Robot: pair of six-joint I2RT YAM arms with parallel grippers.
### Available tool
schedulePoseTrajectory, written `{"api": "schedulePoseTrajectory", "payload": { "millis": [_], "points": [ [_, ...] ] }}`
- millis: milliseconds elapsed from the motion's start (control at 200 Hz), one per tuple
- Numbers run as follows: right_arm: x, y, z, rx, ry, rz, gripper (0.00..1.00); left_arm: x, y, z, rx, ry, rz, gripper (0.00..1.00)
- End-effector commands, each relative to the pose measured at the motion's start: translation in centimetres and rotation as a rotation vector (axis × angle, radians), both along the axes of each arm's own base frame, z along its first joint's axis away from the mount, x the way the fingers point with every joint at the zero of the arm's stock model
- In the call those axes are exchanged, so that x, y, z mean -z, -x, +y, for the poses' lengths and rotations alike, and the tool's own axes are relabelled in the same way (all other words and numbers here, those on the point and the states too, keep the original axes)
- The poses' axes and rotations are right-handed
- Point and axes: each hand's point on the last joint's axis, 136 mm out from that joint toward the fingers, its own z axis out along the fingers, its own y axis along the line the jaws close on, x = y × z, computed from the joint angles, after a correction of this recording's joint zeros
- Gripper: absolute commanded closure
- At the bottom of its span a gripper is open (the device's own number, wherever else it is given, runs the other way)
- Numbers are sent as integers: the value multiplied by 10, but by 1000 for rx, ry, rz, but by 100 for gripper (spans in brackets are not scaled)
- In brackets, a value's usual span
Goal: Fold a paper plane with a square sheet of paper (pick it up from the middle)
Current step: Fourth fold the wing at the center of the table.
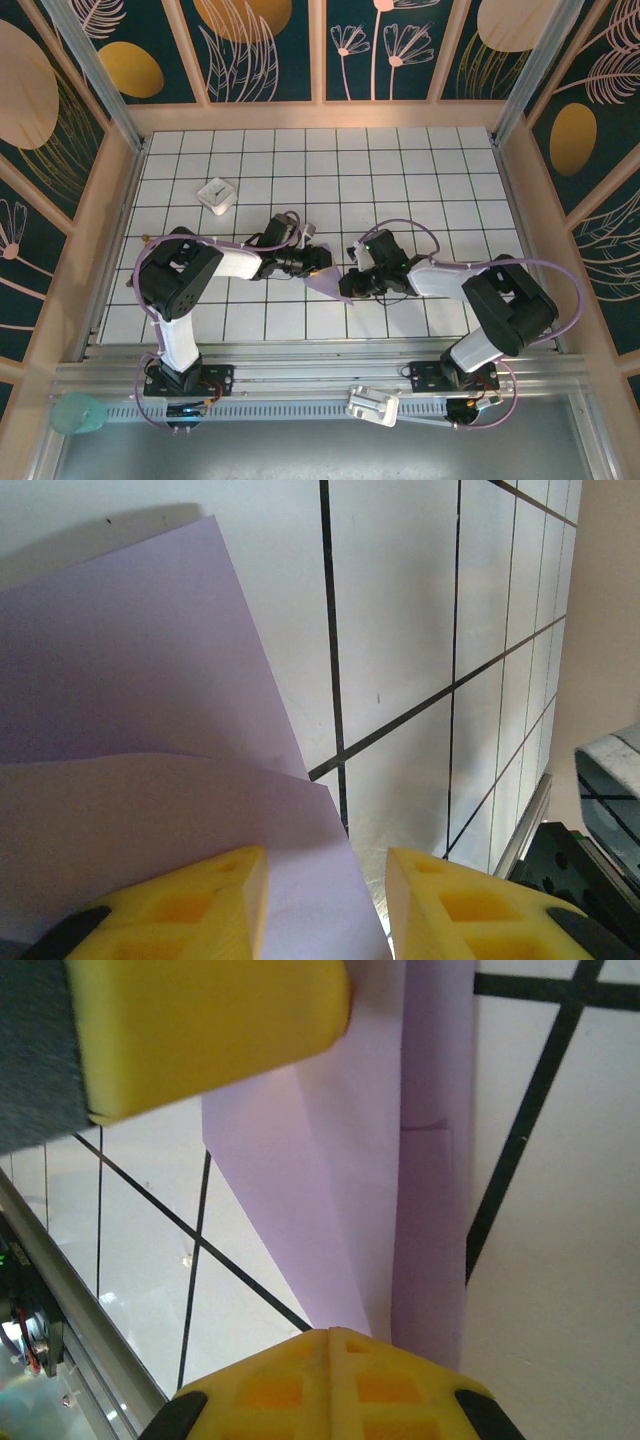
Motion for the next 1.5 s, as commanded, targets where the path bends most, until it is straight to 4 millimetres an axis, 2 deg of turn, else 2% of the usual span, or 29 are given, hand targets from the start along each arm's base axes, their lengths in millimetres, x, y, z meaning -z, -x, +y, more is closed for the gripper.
{"api": "schedulePoseTrajectory", "payload": {
  "millis": [0,570,976,1491],
  "points": [
    [15,7,-11,-4,44,24,94,21,1,11,-9,-63,33,63],
    [30,14,-25,9,96,47,95,21,2,10,-6,-62,30,63],
    [47,34,-46,44,159,104,96,22,2,11,-8,-66,30,63],
    [54,58,-63,92,184,165,97,26,2,13,-10,-79,33,63]
  ]
}}
